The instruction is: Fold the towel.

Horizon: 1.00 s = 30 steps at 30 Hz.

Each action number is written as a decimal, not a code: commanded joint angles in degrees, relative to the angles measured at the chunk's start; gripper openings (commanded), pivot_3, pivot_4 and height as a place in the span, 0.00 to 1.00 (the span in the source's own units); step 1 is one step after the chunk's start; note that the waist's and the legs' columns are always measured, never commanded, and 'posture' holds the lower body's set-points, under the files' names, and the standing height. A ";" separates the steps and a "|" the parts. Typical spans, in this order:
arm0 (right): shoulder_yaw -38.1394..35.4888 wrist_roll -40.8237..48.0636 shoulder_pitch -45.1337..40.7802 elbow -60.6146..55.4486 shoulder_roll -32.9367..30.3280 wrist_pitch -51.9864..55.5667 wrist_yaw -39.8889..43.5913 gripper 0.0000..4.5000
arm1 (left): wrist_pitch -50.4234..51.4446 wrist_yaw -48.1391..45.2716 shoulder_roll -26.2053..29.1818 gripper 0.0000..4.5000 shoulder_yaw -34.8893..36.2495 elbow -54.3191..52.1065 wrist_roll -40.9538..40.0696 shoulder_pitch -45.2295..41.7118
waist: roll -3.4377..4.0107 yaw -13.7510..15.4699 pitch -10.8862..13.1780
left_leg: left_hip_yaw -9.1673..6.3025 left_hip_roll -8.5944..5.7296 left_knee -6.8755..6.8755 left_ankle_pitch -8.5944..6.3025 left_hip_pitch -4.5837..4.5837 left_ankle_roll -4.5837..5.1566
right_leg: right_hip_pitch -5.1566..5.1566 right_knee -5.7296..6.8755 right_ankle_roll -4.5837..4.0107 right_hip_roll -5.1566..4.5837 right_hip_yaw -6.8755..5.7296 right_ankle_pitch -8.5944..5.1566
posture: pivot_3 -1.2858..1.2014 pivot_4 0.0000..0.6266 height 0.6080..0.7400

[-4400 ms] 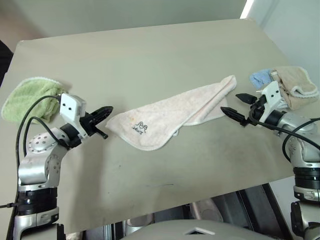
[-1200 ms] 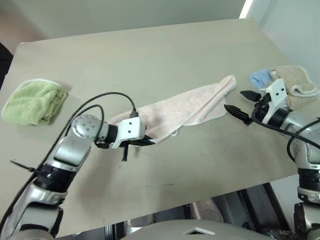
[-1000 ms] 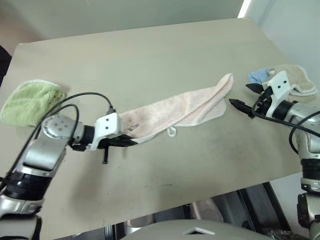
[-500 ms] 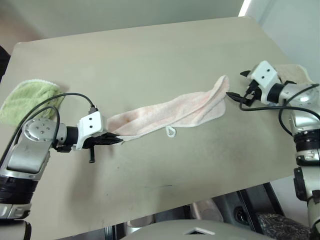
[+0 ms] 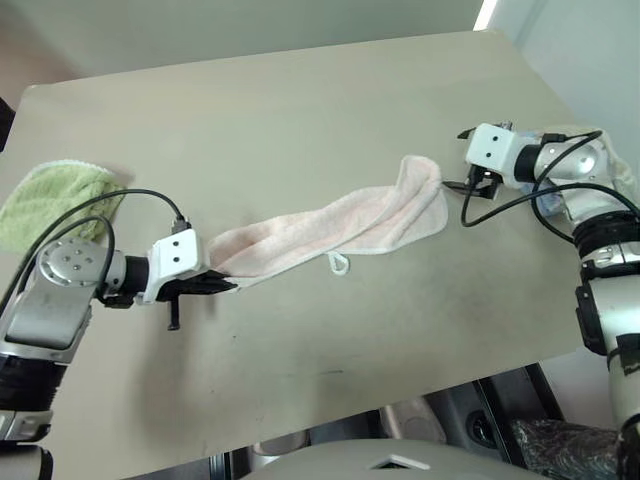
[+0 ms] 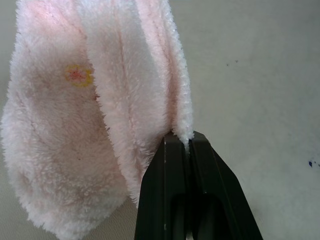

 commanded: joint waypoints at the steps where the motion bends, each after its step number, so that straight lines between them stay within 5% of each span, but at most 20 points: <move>1: -0.50 -0.75 -4.30 3.82 1.93 -0.54 -1.12 1.00 | -0.81 -0.42 1.43 0.01 1.24 -2.76 0.12 1.84 | 0.00 -0.19 0.00 | 0.00 0.00 -0.01 0.00 -0.01 0.00 | -0.02 0.00 -0.01 0.00 0.00 0.00 | 0.52 0.24 1.00; 14: -2.24 -0.33 -7.56 7.16 4.26 -0.76 -2.54 1.00 | -1.12 -0.69 3.87 0.01 2.93 -6.35 0.19 7.25 | 0.00 -0.26 0.00 | -0.02 0.03 -0.01 -0.02 -0.36 -0.03 | -0.38 0.08 -0.07 -0.02 -0.04 0.00 | 0.52 0.24 1.00; 20: -6.96 2.93 -10.36 11.19 10.89 9.28 -9.22 1.00 | -2.40 -1.35 5.36 0.01 2.14 -7.46 1.17 10.55 | 0.00 -1.10 0.00 | -0.01 0.04 -0.01 -0.03 -0.35 -0.06 | -0.52 0.24 -0.13 0.00 0.00 0.00 | 0.52 0.24 1.00; 30: -10.89 4.82 -10.55 11.79 13.27 16.74 -9.94 1.00 | -1.42 -1.06 5.00 0.01 1.81 -8.30 0.71 9.89 | 0.00 -0.78 0.00 | -0.02 0.06 0.02 -0.07 -0.56 -0.13 | -0.68 0.27 -0.21 -0.01 -0.03 -0.05 | 0.52 0.24 1.00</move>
